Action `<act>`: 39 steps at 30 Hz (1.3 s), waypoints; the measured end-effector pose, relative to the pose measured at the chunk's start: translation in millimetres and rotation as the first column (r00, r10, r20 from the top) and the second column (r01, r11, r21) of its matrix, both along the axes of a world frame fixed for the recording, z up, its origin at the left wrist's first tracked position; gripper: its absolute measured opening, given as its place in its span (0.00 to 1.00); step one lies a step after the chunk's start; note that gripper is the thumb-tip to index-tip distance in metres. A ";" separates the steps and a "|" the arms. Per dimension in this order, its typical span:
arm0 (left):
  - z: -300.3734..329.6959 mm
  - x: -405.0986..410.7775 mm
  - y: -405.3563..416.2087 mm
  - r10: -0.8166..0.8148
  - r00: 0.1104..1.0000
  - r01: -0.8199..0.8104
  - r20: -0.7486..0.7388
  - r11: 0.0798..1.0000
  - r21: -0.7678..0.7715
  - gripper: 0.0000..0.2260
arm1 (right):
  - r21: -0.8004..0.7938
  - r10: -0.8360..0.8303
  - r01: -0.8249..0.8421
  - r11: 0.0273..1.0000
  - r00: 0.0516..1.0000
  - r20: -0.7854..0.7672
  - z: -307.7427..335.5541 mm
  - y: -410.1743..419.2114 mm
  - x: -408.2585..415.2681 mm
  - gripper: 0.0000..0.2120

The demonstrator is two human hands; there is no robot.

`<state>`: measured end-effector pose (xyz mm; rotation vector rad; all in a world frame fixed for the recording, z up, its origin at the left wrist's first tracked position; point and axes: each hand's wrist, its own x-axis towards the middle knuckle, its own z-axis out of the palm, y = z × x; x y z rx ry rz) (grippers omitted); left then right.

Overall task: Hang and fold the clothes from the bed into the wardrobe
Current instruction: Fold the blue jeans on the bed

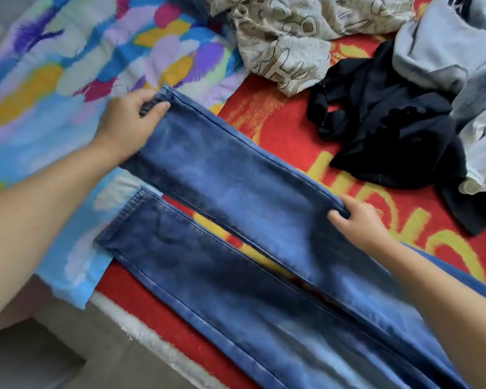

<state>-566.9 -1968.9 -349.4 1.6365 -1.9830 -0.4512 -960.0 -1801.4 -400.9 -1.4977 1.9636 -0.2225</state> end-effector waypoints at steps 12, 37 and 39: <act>-106.4 -88.0 91.4 -0.585 0.632 0.570 0.507 0.795 0.207 0.36 | -0.160 0.166 -0.233 0.959 0.922 -0.349 -27.0 57.0 17.6 0.31; -92.6 -403.6 223.2 -0.807 0.521 0.743 0.280 0.590 0.317 0.18 | 0.142 -0.571 0.654 0.743 0.731 -0.375 -14.7 297.9 -317.1 0.19; -110.7 -437.4 233.8 -0.817 0.460 0.709 0.347 0.574 0.409 0.23 | 0.107 -0.766 0.827 0.551 0.553 -0.329 -24.4 307.1 -328.5 0.21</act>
